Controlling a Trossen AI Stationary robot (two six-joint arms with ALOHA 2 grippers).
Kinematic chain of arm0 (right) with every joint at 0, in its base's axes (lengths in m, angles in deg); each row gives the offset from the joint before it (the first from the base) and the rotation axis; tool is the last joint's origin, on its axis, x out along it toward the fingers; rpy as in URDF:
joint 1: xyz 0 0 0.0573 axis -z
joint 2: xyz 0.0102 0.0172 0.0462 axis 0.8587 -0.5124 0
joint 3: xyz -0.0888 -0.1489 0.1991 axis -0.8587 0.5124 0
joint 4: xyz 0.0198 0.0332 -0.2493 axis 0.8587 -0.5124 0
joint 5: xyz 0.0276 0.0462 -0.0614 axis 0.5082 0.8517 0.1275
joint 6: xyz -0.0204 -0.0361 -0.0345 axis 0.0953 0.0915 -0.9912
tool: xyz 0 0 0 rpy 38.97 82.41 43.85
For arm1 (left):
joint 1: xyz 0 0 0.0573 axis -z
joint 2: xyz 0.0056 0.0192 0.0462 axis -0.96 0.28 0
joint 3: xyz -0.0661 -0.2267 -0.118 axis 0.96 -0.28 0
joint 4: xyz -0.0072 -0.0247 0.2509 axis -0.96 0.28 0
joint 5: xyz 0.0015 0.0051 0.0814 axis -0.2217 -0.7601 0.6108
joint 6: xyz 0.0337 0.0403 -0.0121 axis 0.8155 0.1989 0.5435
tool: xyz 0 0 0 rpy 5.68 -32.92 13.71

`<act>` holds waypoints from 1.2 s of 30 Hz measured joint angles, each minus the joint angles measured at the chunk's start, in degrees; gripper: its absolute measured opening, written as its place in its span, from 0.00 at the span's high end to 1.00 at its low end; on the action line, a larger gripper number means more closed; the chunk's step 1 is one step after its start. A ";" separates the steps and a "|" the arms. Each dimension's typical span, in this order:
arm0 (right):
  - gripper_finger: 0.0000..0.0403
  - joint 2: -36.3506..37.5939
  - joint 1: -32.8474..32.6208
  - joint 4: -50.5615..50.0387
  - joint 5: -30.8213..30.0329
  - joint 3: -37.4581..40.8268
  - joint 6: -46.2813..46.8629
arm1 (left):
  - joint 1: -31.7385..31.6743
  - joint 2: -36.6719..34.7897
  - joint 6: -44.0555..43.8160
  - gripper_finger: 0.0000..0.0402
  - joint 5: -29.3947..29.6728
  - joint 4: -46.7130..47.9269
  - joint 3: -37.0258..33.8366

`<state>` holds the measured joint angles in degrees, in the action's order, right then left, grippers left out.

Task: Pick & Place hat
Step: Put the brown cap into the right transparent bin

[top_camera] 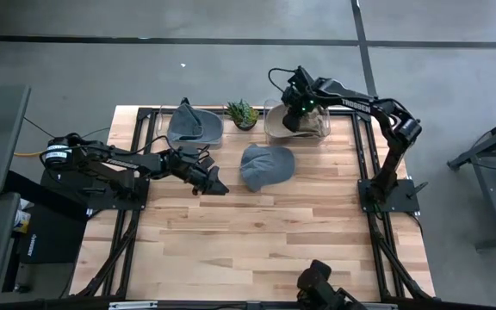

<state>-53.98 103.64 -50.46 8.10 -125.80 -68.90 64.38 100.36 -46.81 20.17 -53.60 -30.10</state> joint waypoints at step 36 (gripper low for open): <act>1.00 -10.31 -0.39 -4.58 -0.34 -3.10 -15.14 | 0.02 0.00 -2.43 0.63 -1.05 0.00 0.00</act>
<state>-64.29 103.25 -55.04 7.76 -128.90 -84.04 64.39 100.36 -49.24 19.12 -53.60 -30.10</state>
